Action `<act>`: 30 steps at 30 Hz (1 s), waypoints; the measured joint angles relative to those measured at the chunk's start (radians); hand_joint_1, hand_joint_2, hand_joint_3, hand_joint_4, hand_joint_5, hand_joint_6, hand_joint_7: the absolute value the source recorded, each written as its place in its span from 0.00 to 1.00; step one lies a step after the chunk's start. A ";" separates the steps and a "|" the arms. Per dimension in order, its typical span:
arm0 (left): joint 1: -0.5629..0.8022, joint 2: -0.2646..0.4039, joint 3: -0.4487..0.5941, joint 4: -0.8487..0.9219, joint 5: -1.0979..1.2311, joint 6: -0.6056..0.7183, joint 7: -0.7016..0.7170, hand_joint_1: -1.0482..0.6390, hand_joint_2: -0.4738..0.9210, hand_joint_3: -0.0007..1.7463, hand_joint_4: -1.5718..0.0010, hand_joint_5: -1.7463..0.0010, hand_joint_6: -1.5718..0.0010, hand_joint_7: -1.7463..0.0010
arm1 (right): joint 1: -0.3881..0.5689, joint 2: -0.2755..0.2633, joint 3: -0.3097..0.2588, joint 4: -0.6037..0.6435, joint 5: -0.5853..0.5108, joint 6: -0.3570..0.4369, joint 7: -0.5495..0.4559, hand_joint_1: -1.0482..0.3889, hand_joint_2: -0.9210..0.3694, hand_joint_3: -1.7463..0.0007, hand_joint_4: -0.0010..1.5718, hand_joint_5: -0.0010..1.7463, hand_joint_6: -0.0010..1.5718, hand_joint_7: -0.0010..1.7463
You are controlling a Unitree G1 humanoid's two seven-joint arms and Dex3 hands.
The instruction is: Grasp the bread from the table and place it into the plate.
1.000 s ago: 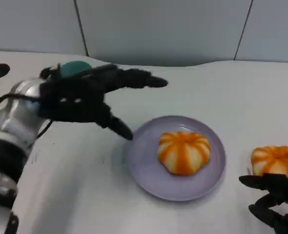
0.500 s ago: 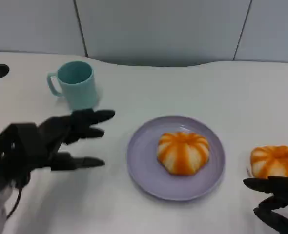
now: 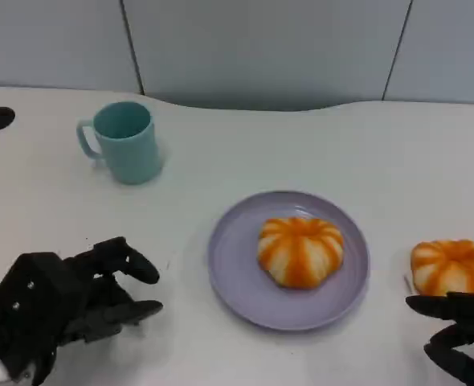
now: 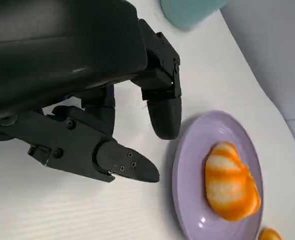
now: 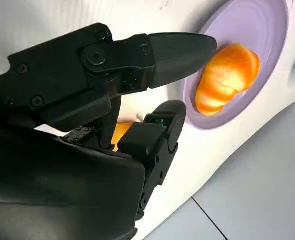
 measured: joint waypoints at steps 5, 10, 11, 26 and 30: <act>0.014 -0.011 0.006 0.002 0.010 0.022 0.036 0.50 1.00 0.04 0.54 0.00 0.67 0.00 | -0.009 -0.006 -0.002 0.021 0.002 -0.016 0.000 0.54 0.00 0.82 0.40 0.45 0.52 0.01; 0.013 -0.011 -0.007 0.015 0.024 0.019 0.044 0.48 0.98 0.03 0.51 0.00 0.65 0.00 | -0.010 -0.021 -0.009 0.034 0.004 -0.032 0.003 0.55 0.00 0.81 0.38 0.44 0.51 0.00; 0.013 -0.011 -0.011 0.018 0.034 0.019 0.045 0.47 0.98 0.03 0.51 0.00 0.65 0.00 | -0.010 -0.022 -0.011 0.035 0.005 -0.033 0.004 0.55 0.00 0.81 0.38 0.44 0.51 0.00; 0.012 -0.010 -0.026 0.042 0.053 -0.014 0.051 0.46 0.98 0.03 0.53 0.00 0.66 0.00 | -0.018 -0.023 -0.026 0.066 0.005 -0.041 0.009 0.55 0.00 0.82 0.40 0.43 0.52 0.00; 0.012 -0.010 -0.026 0.046 0.055 -0.022 0.051 0.47 0.97 0.03 0.53 0.00 0.66 0.00 | -0.019 -0.023 -0.029 0.066 0.005 -0.042 0.009 0.55 0.00 0.82 0.40 0.43 0.52 0.01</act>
